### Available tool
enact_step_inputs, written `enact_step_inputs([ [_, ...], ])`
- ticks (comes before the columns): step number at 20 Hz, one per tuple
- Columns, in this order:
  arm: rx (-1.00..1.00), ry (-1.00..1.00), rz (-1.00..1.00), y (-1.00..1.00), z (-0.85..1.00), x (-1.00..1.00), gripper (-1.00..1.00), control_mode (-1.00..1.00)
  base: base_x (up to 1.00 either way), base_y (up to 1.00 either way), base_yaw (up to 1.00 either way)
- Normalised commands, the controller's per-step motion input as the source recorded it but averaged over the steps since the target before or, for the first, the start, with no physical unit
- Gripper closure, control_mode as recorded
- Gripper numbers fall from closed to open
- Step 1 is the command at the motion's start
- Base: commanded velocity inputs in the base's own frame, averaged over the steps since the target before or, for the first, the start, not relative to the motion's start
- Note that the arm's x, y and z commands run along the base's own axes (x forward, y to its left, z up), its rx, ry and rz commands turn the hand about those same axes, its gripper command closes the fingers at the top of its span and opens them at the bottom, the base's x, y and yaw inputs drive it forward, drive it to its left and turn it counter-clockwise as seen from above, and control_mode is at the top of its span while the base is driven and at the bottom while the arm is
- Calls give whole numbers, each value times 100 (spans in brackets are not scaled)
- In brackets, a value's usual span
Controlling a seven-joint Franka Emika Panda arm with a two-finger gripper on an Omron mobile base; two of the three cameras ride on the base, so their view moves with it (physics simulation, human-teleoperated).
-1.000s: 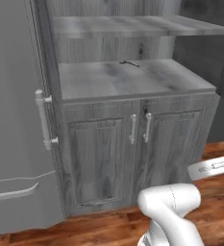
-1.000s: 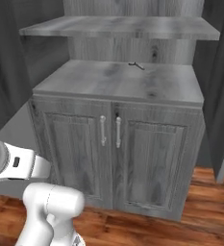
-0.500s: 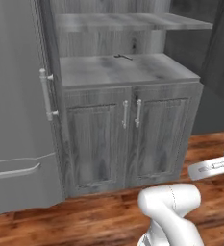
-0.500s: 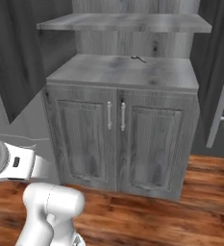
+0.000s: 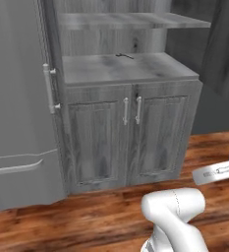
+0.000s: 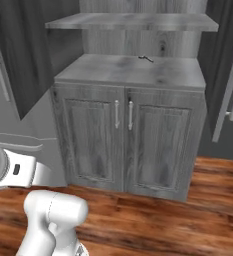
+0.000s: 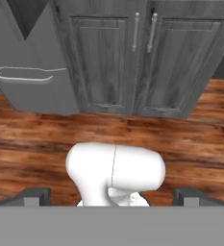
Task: Pick the honey bottle and bar from the counter and place them in the cabinets closest to them.
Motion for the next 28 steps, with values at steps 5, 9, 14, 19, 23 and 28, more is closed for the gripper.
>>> enact_step_inputs([
  [5,0,0,0,0,0,0,-100,100,-20,43,8],
  [9,0,0,0,0,0,0,-100,100,-19,56,8],
  [14,0,0,0,0,0,0,-100,100,-17,58,7],
  [19,0,0,0,0,0,0,-100,100,-11,60,5],
  [23,0,0,0,0,0,0,-100,100,-5,62,3],
  [28,0,0,0,0,0,0,-100,100,-5,64,1],
])
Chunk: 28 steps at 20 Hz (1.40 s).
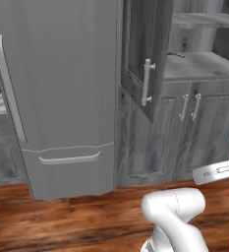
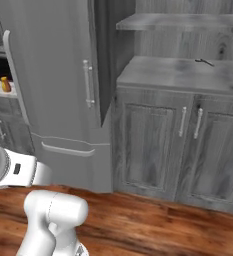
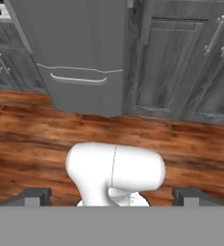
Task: Pick the honey bottle and bar from the counter and place them in the cabinets closest to them.
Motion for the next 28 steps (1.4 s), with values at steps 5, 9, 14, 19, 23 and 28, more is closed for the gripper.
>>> enact_step_inputs([
  [5,0,0,0,0,0,0,-100,100,-6,64,0],
  [9,0,0,0,0,0,0,-100,100,-5,66,0],
  [14,0,0,0,0,0,0,-100,100,-5,68,0],
  [19,0,0,0,0,0,0,-100,100,-1,70,0],
  [23,0,0,0,0,0,0,-100,100,0,69,0],
  [28,0,0,0,0,0,0,-100,100,0,68,0],
])
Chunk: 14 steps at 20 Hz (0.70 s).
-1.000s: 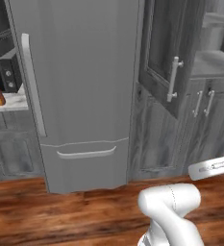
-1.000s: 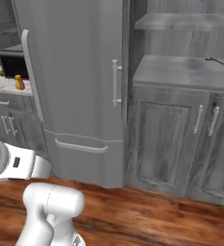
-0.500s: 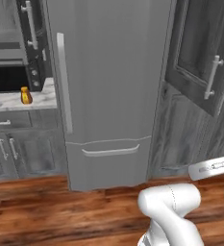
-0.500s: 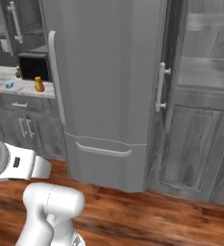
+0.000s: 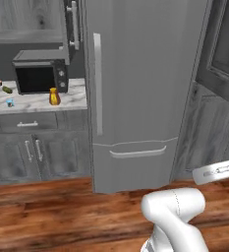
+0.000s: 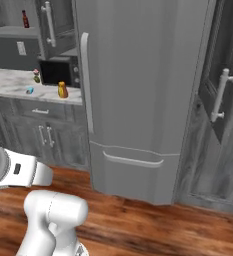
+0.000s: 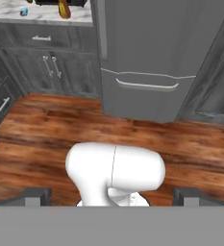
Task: Pick the honey bottle and bar from the counter and place them in the cabinets closest to them.
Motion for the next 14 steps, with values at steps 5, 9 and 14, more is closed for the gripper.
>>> enact_step_inputs([
  [5,0,0,0,0,0,0,-100,100,0,70,0],
  [9,0,0,0,0,0,0,-100,100,0,70,0],
  [14,0,0,0,0,0,0,-100,100,0,72,0],
])
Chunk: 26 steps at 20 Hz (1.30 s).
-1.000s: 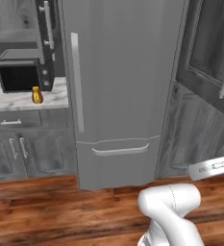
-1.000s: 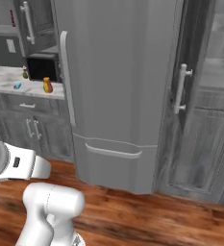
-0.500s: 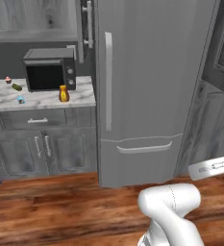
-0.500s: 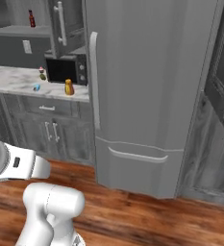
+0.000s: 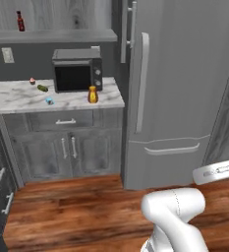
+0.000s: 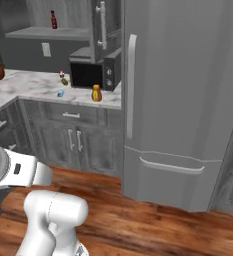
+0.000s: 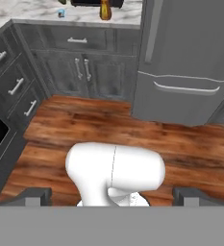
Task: Pick the honey bottle and bar from the counter and place them in the cabinets closest to them.
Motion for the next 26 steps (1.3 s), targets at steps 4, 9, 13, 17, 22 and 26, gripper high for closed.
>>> enact_step_inputs([
  [4,0,0,0,0,0,0,-100,100,0,67,0],
  [9,0,0,0,0,0,0,-100,100,0,68,0],
  [13,0,0,0,0,0,0,-100,100,0,67,0],
  [17,0,0,0,0,0,0,-100,100,0,66,0],
  [22,0,0,0,0,0,0,-100,100,3,63,0],
  [26,0,0,0,0,0,0,-100,100,4,53,0],
])
